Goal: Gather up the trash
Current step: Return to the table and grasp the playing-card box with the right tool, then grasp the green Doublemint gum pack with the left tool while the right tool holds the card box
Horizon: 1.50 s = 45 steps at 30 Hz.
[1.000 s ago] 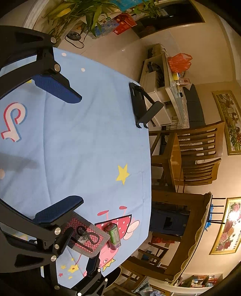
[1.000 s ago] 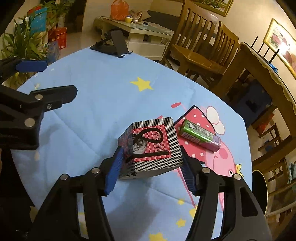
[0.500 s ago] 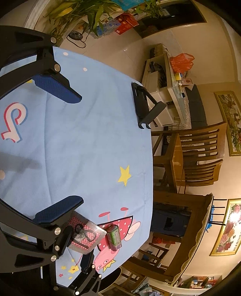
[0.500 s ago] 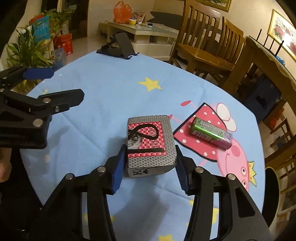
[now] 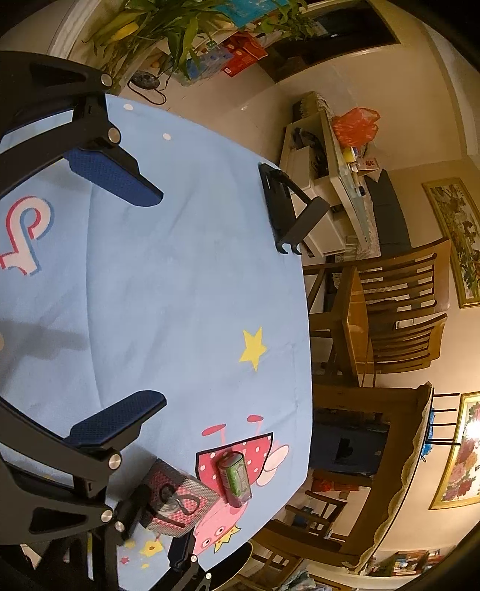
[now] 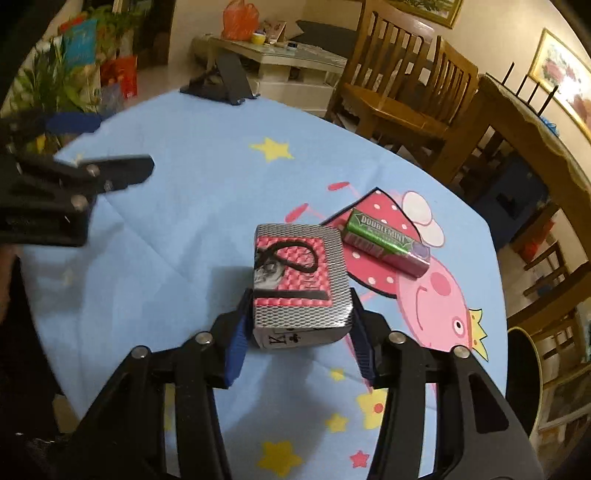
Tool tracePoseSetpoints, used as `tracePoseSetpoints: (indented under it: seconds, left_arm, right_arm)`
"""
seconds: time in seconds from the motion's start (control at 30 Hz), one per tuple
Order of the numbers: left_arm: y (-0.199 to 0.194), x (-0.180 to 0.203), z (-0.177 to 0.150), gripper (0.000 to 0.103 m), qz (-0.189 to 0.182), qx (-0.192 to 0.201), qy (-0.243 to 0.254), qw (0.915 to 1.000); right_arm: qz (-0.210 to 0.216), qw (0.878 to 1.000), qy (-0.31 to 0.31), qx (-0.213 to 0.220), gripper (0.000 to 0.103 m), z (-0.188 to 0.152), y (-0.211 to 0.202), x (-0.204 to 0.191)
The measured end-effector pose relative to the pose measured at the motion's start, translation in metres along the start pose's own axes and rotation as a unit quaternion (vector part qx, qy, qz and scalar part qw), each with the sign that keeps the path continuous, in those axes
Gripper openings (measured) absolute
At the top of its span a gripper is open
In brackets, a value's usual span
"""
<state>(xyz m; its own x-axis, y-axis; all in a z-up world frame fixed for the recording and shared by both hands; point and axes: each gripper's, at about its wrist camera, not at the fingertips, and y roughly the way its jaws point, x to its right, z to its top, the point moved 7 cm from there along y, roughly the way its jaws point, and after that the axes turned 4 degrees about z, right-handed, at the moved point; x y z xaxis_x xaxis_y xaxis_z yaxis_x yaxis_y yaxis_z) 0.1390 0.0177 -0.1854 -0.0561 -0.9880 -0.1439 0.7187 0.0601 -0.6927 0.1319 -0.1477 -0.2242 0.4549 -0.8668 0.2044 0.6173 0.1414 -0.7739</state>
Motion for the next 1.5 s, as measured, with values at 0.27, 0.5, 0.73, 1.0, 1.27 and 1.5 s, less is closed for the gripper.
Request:
tracePoseSetpoints:
  seconds: [0.27, 0.5, 0.73, 1.0, 1.27, 1.5]
  left_arm:
    - [0.003, -0.001, -0.002, 0.096, -0.002, -0.005, -0.005, 1.0000]
    - [0.002, -0.003, -0.002, 0.096, -0.003, -0.005, -0.008, 1.0000]
    - [0.000, -0.004, -0.003, 0.096, 0.002, -0.001, -0.001, 1.0000]
    - [-0.002, 0.012, -0.006, 0.096, 0.016, 0.006, 0.031, 0.9994]
    - [0.001, 0.047, -0.009, 0.096, -0.001, -0.002, 0.081, 0.9967]
    - [0.011, 0.102, 0.008, 0.096, -0.052, -0.026, 0.084, 0.9947]
  right_arm:
    - [0.032, 0.999, 0.040, 0.002, 0.063, 0.000, 0.002, 0.008]
    - [0.038, 0.999, 0.012, -0.003, 0.046, 0.005, -0.003, -0.010]
    - [0.063, 0.996, 0.052, 0.029, 0.045, 0.009, -0.023, 0.000]
    - [0.060, 0.988, 0.132, 0.061, 0.045, 0.000, -0.047, 0.070]
    - [0.079, 0.954, 0.279, 0.073, 0.045, -0.054, -0.045, 0.159]
    - [0.094, 0.932, 0.333, 0.104, 0.045, -0.063, -0.065, 0.196]
